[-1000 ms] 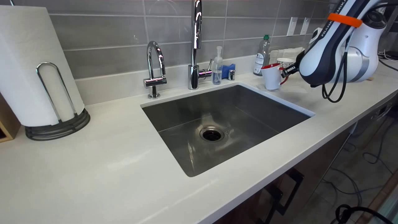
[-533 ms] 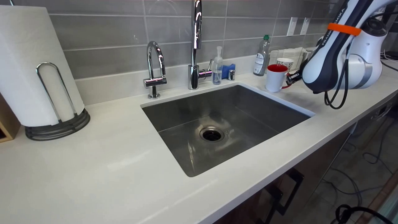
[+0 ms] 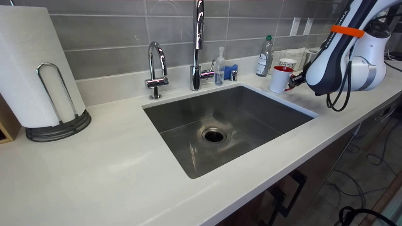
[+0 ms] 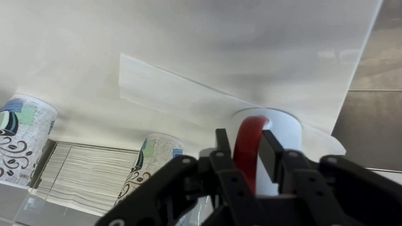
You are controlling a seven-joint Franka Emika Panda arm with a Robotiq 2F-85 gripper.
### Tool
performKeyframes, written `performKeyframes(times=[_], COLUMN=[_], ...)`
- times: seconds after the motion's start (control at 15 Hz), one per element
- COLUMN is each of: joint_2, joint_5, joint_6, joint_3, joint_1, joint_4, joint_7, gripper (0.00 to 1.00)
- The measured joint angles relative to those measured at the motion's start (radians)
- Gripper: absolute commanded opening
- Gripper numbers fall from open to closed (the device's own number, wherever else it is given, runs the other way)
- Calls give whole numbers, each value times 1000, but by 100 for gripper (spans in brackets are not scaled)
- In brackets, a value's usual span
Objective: Pour the water out of the cup and take it out of the sink
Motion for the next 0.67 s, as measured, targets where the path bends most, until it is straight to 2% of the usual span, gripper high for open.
performKeyframes(times=[0.33, 0.67], joint_2=[26, 11], joint_5=[-15, -96], joint_6=[-18, -166], joint_3=[7, 41], joint_1=[-11, -21], joint_4=[0, 6], joint_7=[26, 83], gripper=[98, 100])
